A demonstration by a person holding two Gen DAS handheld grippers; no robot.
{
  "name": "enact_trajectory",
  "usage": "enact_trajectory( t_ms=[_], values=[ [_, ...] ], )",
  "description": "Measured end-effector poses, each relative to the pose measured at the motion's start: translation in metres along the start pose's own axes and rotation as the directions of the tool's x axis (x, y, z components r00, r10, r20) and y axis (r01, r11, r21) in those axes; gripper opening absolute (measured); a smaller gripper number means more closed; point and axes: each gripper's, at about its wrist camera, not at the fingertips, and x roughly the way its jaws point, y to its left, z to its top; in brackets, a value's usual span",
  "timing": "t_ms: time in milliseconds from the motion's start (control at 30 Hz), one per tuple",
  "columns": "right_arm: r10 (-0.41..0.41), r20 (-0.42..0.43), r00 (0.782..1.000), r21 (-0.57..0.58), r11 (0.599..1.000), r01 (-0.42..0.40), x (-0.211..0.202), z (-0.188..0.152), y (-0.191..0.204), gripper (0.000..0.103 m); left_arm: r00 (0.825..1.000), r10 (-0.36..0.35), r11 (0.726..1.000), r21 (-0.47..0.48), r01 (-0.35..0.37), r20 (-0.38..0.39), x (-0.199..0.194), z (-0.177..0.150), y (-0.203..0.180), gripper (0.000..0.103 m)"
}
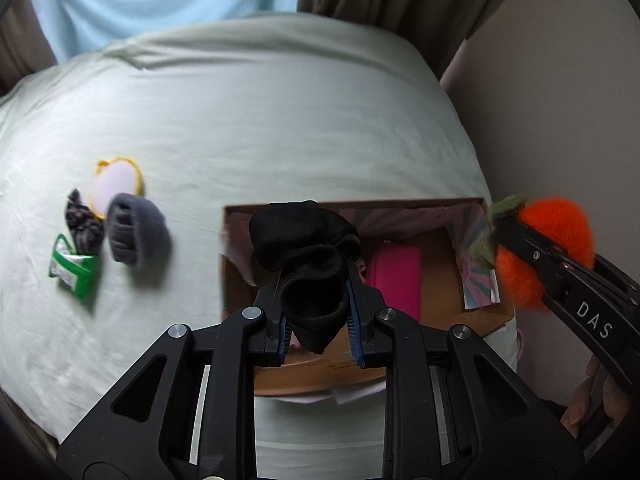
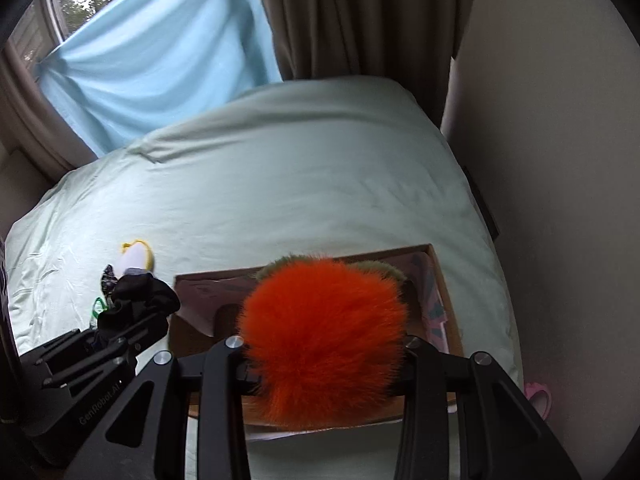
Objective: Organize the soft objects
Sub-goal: 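Carry the sock and pompom over the cardboard box with both tools, then open both tools to drop sock and pompom into the box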
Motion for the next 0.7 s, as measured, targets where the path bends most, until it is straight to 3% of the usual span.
enact_trajectory(
  t_ms=[167, 400, 700],
  values=[
    [-0.005, -0.087, 0.996, 0.024, 1.000, 0.008, 0.034, 0.004, -0.025, 0.034, 0.994, -0.005, 1.000, 0.015, 0.006, -0.105, 0.048, 0.002, -0.017, 0.020],
    [0.018, -0.209, 0.978, 0.030, 0.999, -0.012, 0.076, 0.000, -0.040, 0.034, 0.973, 0.005, 1.000, -0.020, -0.010, -0.232, 0.090, 0.003, -0.021, 0.020],
    [0.036, -0.297, 0.954, 0.062, 0.998, -0.018, 0.110, 0.005, -0.053, 0.034, 0.962, 0.034, 0.999, 0.029, -0.028, -0.272, 0.112, 0.013, -0.027, 0.020]
  ],
)
